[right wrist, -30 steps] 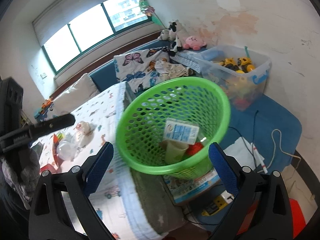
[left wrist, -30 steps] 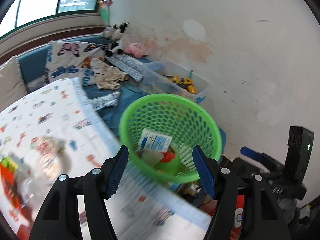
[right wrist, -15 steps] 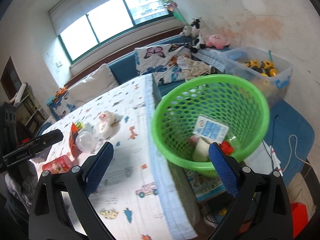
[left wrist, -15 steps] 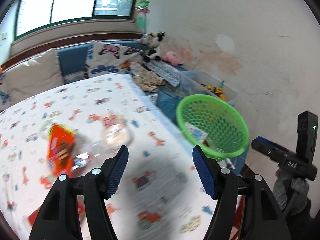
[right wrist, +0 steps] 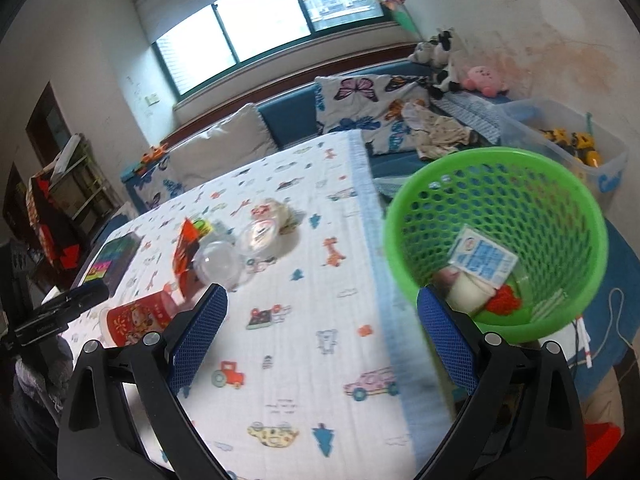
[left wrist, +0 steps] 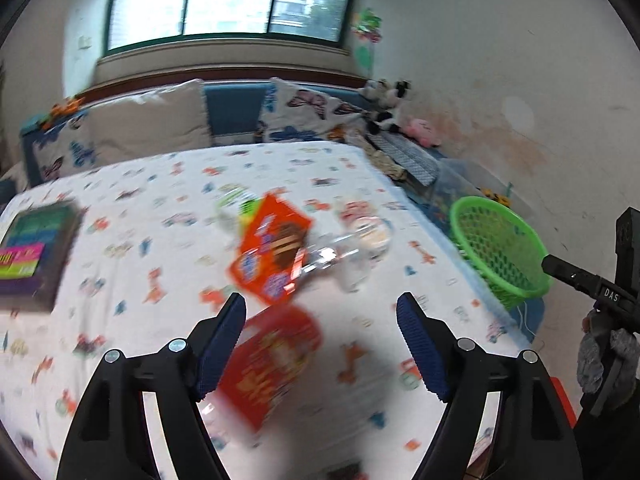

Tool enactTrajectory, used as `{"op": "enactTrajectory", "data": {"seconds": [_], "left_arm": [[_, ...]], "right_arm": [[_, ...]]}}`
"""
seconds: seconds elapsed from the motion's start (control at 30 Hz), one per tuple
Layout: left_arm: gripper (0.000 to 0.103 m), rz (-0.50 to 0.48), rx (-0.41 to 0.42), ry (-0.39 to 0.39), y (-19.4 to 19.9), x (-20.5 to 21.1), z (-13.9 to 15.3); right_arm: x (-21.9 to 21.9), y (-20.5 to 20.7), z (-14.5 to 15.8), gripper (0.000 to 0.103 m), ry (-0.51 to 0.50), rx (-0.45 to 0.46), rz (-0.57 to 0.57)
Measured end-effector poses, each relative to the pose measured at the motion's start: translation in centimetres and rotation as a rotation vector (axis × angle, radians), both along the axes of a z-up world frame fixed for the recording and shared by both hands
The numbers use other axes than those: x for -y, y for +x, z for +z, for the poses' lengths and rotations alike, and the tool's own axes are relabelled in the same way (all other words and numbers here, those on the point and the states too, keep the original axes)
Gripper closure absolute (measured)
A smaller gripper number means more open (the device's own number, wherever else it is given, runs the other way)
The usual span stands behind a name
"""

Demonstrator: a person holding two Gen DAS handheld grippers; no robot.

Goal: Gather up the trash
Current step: 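Grasp the red paper cup rim with left tool while right tool moves to clear dome, then grasp the clear plastic dome with right tool while left tool holds red cup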

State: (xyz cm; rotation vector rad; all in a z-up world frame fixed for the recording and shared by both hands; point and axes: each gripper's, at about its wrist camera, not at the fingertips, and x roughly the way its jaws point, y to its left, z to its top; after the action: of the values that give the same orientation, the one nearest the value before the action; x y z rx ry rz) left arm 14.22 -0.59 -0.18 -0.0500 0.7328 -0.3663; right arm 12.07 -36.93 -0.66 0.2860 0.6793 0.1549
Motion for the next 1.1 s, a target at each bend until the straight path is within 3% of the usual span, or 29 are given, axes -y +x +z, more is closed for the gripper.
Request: {"op": "enactTrajectory", "data": {"seconds": [0.2, 0.5, 0.97, 1.1], "left_arm": [[0.028, 0.069, -0.038, -0.038, -1.8, -3.6, -1.8], [0.029, 0.069, -0.114, -0.113, -1.5, -4.8, -5.1], [0.048, 0.056, -0.148, -0.185, 0.5, -3.9, -7.4], [0.06, 0.048, -0.142, -0.193, 0.8, -3.7, -7.3]], "right_arm": [[-2.8, 1.1, -0.2, 0.008, -0.01, -0.008, 0.054], [-5.6, 2.5, -0.9, 0.008, -0.014, -0.031, 0.109], [-9.0, 5.3, -2.5, 0.008, 0.004, -0.077, 0.194], [-10.0, 6.8, -3.1, 0.008, 0.02, -0.097, 0.22]]}}
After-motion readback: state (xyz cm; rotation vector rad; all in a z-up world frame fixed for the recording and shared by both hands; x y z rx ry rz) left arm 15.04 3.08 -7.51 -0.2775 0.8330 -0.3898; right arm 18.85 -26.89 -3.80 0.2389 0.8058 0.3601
